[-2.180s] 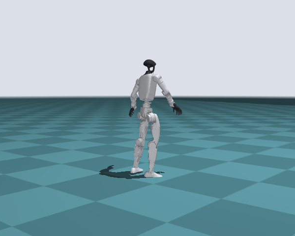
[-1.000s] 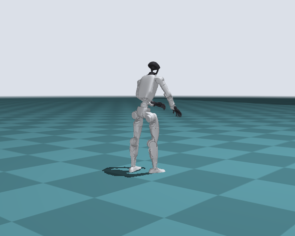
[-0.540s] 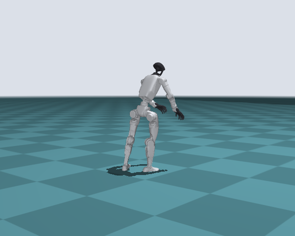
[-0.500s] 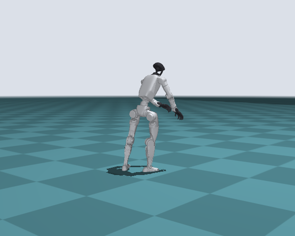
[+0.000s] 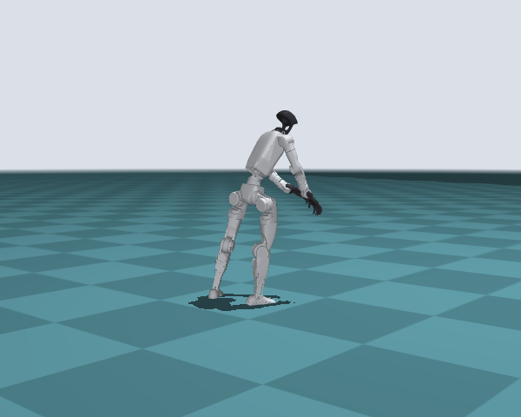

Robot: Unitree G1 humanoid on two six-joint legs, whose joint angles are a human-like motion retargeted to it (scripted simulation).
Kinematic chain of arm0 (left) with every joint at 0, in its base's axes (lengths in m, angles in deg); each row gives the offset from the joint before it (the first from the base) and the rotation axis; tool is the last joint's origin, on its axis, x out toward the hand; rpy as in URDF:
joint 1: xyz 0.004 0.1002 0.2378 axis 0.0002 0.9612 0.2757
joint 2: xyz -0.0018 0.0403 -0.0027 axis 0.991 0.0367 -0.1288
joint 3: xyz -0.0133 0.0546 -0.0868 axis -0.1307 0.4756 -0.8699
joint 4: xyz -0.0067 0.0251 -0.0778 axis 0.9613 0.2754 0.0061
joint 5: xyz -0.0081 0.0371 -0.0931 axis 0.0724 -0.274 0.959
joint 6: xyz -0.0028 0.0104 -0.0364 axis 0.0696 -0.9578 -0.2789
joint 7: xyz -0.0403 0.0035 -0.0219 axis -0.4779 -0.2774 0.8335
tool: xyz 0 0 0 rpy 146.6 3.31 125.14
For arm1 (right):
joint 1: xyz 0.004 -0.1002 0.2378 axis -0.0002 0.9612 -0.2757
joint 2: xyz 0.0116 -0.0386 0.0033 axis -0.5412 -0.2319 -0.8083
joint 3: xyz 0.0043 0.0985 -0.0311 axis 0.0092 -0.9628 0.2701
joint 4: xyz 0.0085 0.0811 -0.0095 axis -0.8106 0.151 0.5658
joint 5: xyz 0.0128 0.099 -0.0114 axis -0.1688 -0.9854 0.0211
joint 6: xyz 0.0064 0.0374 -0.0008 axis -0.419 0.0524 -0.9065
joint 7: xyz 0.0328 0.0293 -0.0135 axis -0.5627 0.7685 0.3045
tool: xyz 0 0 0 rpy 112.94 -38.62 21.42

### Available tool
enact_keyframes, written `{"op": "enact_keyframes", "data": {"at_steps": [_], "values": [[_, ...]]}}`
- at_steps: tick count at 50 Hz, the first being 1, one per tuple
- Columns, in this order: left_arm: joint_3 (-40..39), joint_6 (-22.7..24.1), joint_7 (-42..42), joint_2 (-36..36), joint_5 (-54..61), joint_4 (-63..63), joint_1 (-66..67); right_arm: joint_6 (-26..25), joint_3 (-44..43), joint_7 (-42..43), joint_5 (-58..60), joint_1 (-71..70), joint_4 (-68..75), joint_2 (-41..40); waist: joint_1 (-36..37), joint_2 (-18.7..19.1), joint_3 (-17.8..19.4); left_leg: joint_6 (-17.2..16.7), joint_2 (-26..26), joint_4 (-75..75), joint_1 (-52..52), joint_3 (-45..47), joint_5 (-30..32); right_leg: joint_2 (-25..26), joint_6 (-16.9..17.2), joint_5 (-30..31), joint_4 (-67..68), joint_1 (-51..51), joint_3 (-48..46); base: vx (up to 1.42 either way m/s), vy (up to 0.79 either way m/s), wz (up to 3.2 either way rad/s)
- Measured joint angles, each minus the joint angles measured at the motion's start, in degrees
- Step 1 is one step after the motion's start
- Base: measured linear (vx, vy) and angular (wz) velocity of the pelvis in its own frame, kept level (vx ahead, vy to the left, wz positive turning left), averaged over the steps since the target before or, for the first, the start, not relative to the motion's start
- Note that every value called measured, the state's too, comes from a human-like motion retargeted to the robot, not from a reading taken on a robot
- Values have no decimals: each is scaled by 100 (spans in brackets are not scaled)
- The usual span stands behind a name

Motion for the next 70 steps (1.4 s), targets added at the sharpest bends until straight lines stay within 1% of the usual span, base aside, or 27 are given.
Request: {"op": "enact_keyframes", "data": {"at_steps": [2,4,8,12,15,19,21,23,25,28,30,32,35,38,42,45,48,49,50,52,55,58,60,62,65,67,70], "values": [[334,407,228,26,-335,-586,-28,80,-11,-78,-195,22,-81,68,5,-19,-3,59,-27,119,-28,-82,9,-76,0,-57,74,16,7,13,1,11],[372,489,251,212,-415,-917,19,78,-155,-24,-226,94,-149,145,76,-38,5,167,-65,308,-57,-187,-21,-155,0,-109,138,65,52,12,0,-9],[-97,176,234,820,101,-649,328,9,-304,-10,-332,240,-182,386,386,-5,-35,350,-145,802,-250,-530,-183,-265,0,-187,233,170,196,11,0,-27],[-792,-196,203,1543,407,556,651,-7,-388,-33,-609,394,-2,626,701,180,-174,337,-182,928,-527,-762,-230,-288,0,-273,351,222,296,12,3,-22],[-1535,-622,-309,2003,935,1744,881,-92,-563,279,-239,506,405,673,854,337,-245,312,-202,496,-557,-582,-2,-320,0,-377,498,288,332,14,10,-9],[-3036,-1188,-1693,2069,2725,3559,464,-216,-727,355,-370,658,732,668,1100,504,-312,113,-135,-295,-583,-47,485,-265,0,-530,729,354,364,14,12,-10],[-3669,-1132,-2453,2079,3601,3950,100,-256,-629,299,-358,693,875,659,1220,547,-331,-5,-55,-377,-760,111,539,-242,0,-572,805,386,374,10,15,-9],[-3853,-860,-2873,1948,3971,3767,-85,-231,-488,205,-411,696,936,645,1285,560,-359,-42,-20,-377,-1034,99,510,-243,0,-574,848,367,361,4,20,3],[-3641,-604,-2757,1631,3815,3102,-45,-174,-374,57,-476,710,913,620,1310,552,-414,-42,-14,-377,-1287,-53,467,-245,0,-579,879,336,349,4,23,7],[-2970,-484,-1594,1012,3258,1629,268,-128,-272,-255,-564,751,755,532,1280,488,-492,-42,-24,-377,-1407,-294,526,-262,0,-648,942,376,391,12,24,-5],[-2163,-359,-902,695,2754,582,475,-124,-109,-482,-645,827,303,577,1230,423,-532,-42,-25,-377,-1377,-336,631,-283,0,-713,1006,409,449,16,24,-23],[-1051,37,-578,741,1540,-456,522,-29,-519,-73,-563,837,419,276,1184,303,-566,-42,-21,-377,-1297,-259,684,-307,0,-778,1085,416,548,15,22,-40],[511,890,-363,1121,-654,-1774,83,252,-398,26,-538,820,255,124,1195,150,-684,-42,-10,-377,-1279,-53,656,-311,0,-777,1133,303,707,9,19,-59],[981,1082,-912,1506,-1395,-2162,-17,344,-333,106,-579,783,142,55,1390,21,-731,-42,-20,-377,-1235,213,552,-309,0,-695,1016,246,925,5,17,-79],[105,726,-1157,2242,-1048,-1108,637,340,-297,57,-649,787,-30,124,1721,-93,-738,-42,-73,-377,-1213,531,490,-311,0,-517,680,261,1193,1,17,-70],[-1132,79,-985,2508,-561,627,1061,306,-327,16,-767,844,-101,209,1905,-150,-767,-42,-130,-377,-1224,692,450,-326,0,-407,432,295,1340,1,18,-44],[-2820,-874,-1671,2305,1014,2495,951,159,-348,202,-442,948,-34,269,2029,-194,-800,-42,-212,-377,-1218,764,367,-394,0,-364,263,345,1422,4,19,-21],[-3434,-1031,-2033,2209,1725,2922,791,101,-367,217,-387,998,-24,294,2070,-201,-820,-42,-238,-377,-1233,766,340,-416,0,-355,224,349,1425,5,18,-4],[-4044,-1117,-2424,2124,2460,3267,607,42,-374,228,-319,1045,-1,319,2112,-207,-841,-42,-262,-377,-1252,762,315,-437,0,-345,189,350,1422,5,17,7],[-4570,-853,-2888,1931,3122,3180,557,-4,-358,244,-170,1090,75,359,2149,-200,-850,-42,-301,-377,-1304,711,284,-464,0,-328,156,345,1366,5,15,21],[-4137,-304,-2544,1370,2964,1953,1114,-4,-308,178,-50,1169,191,394,2183,-173,-858,-42,-346,-377,-1368,592,260,-494,0,-313,169,343,1230,6,13,34],[-3030,-41,-1221,918,2925,382,1731,-62,-173,-174,-277,1290,-20,482,2199,-172,-883,-42,-405,-377,-1416,473,230,-560,0,-308,247,320,1069,8,13,34],[-2058,264,-643,903,2383,-603,2003,-83,-548,85,-271,1353,145,300,2200,-196,-869,-42,-440,-377,-1394,417,192,-613,0,-318,328,328,965,8,13,23],[-962,786,-238,1238,983,-1409,1911,88,-479,102,-289,1346,106,260,2196,-235,-875,-42,-470,-377,-1397,386,166,-662,0,-293,414,301,823,6,12,12],[101,1283,-398,1746,-1269,-2021,1583,299,-419,179,-342,1296,-4,218,2215,-274,-894,-42,-498,-377,-1376,410,117,-737,0,-243,548,249,559,5,11,-11],[106,1167,-539,1931,-1348,-1762,1734,292,-402,233,-397,1226,-79,190,2279,-297,-891,-42,-512,-377,-1334,490,74,-798,0,-216,619,223,359,6,10,-36],[-664,746,-688,2175,-832,-721,2221,233,-429,295,-470,1104,-169,152,2404,-340,-843,-42,-539,-377,-1252,642,16,-883,0,-187,670,226,69,3,7,-44]]}}
